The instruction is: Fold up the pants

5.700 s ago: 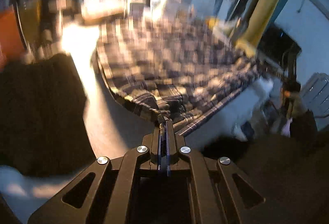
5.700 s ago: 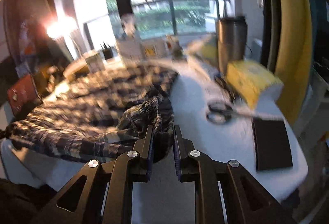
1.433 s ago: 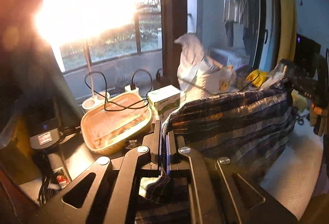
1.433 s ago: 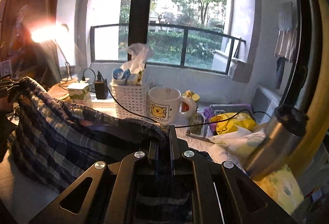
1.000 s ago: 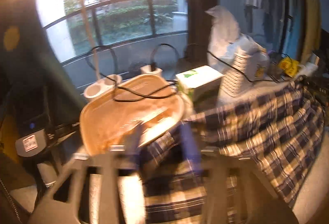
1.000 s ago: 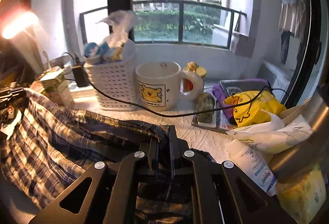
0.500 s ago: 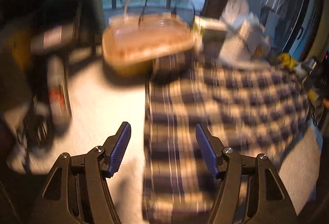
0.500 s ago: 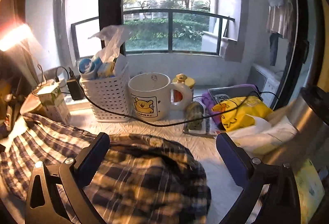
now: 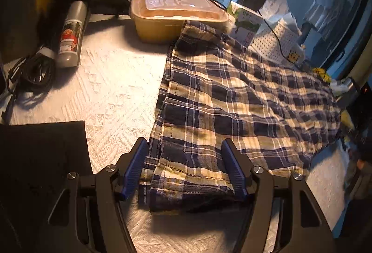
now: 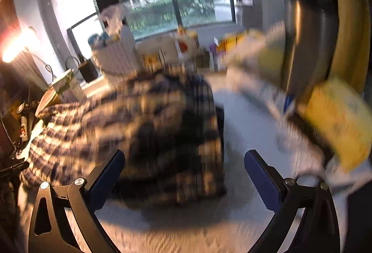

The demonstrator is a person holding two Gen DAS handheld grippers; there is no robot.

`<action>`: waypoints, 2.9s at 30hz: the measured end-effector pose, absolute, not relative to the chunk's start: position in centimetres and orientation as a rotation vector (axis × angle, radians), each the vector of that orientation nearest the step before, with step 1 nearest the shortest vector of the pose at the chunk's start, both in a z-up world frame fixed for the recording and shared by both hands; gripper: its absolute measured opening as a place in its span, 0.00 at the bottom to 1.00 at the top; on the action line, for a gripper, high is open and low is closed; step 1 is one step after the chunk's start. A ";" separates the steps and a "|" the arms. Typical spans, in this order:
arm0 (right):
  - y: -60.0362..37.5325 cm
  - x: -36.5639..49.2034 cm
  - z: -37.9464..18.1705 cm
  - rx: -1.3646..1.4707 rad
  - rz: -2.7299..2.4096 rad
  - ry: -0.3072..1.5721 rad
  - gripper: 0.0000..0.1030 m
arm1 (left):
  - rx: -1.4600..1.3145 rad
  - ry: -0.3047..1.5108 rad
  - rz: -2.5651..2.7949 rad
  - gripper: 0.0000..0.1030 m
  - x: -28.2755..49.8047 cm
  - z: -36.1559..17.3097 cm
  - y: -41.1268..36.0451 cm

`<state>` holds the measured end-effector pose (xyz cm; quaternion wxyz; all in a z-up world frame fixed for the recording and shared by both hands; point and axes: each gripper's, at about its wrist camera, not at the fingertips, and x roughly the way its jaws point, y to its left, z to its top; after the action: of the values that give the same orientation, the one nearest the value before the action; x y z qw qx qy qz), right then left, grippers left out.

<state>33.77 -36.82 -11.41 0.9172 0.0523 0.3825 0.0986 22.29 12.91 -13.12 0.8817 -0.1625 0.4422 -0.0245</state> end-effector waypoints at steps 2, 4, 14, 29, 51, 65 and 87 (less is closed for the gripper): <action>-37.0 34.0 -13.0 0.170 0.218 0.843 0.85 | -0.351 0.914 -0.049 0.64 22.2 -13.1 13.0; -36.8 34.4 -13.7 0.213 0.206 0.858 0.84 | -0.353 0.915 -0.019 0.64 22.1 -13.0 13.0; -35.7 36.0 -13.7 0.250 0.201 0.859 0.54 | -0.264 0.853 -0.052 0.64 17.4 -7.4 10.1; -35.5 34.6 -12.3 0.222 0.287 0.802 0.30 | 0.088 0.876 -0.238 0.64 16.3 -9.6 -2.4; -36.2 33.4 -10.8 0.173 0.329 0.723 0.29 | 0.083 0.931 -0.252 0.08 18.4 -10.8 -4.1; -38.1 26.8 -9.8 0.128 0.299 0.709 0.29 | -0.040 1.008 -0.303 0.14 12.6 -11.9 -4.0; -38.2 24.1 -6.4 0.083 0.197 0.602 0.50 | -0.173 0.900 -0.080 0.37 12.0 -9.6 6.3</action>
<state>24.09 -38.24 -6.44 0.9494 0.0410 0.2958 0.0968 11.99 6.27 -9.56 0.8961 -0.0835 0.4342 -0.0386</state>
